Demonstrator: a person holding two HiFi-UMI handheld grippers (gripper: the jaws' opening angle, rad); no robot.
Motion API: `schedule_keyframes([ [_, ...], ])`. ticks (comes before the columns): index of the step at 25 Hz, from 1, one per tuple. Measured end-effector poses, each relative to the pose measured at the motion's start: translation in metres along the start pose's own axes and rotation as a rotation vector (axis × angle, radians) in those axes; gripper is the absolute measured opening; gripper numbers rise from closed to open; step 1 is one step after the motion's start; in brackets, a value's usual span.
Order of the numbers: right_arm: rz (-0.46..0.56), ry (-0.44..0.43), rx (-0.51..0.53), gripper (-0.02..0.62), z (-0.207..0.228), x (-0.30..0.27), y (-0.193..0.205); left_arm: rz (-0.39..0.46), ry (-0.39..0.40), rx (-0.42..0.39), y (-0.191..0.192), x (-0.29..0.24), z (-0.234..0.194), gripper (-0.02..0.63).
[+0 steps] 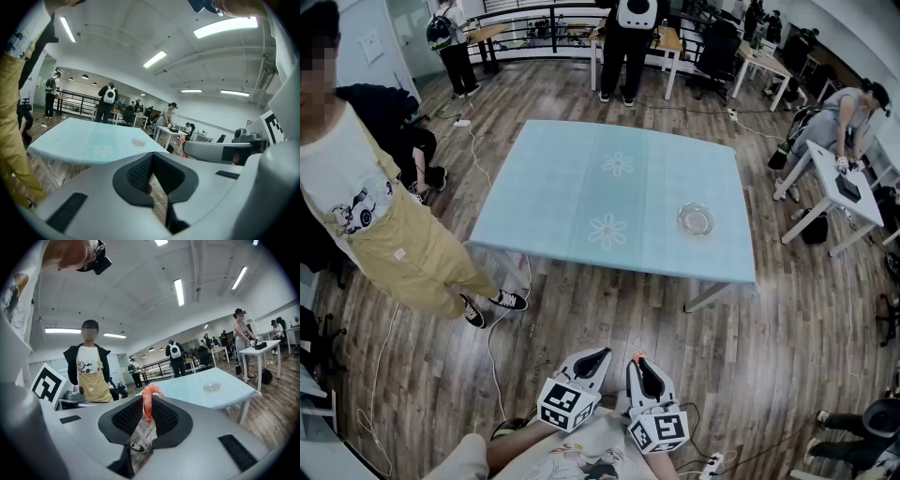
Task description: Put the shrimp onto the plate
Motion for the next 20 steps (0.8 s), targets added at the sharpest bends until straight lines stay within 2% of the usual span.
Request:
schedule_keyframes([
  [3, 0.010, 0.014, -0.008, 0.077, -0.004, 0.002, -0.002, 0.009, 0.014, -0.007, -0.005, 0.003, -0.002, 0.008],
  [7, 0.029, 0.052, -0.018, 0.077, 0.015, 0.014, -0.008, 0.029, 0.054, -0.036, -0.017, -0.014, 0.017, 0.008],
  [11, 0.049, 0.060, -0.031, 0.077, 0.041, 0.034, -0.014, 0.022, 0.078, -0.064, -0.018, -0.031, 0.047, 0.008],
  [15, 0.068, 0.053, -0.087, 0.077, 0.083, 0.056, -0.022, 0.036, 0.081, -0.071, -0.018, -0.057, 0.087, 0.008],
  [20, 0.085, 0.011, -0.052, 0.077, 0.129, 0.085, -0.034, 0.037, 0.073, -0.087, -0.017, -0.095, 0.140, 0.008],
])
Point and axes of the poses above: the fingertips, and each gripper's own axes: x backward along the fingers, z to its right, y out of its underside, the point moved 3 cm from there along x, backward along the fingers, and after that the axes turned 1 degree about x, right-handed, at the moved point
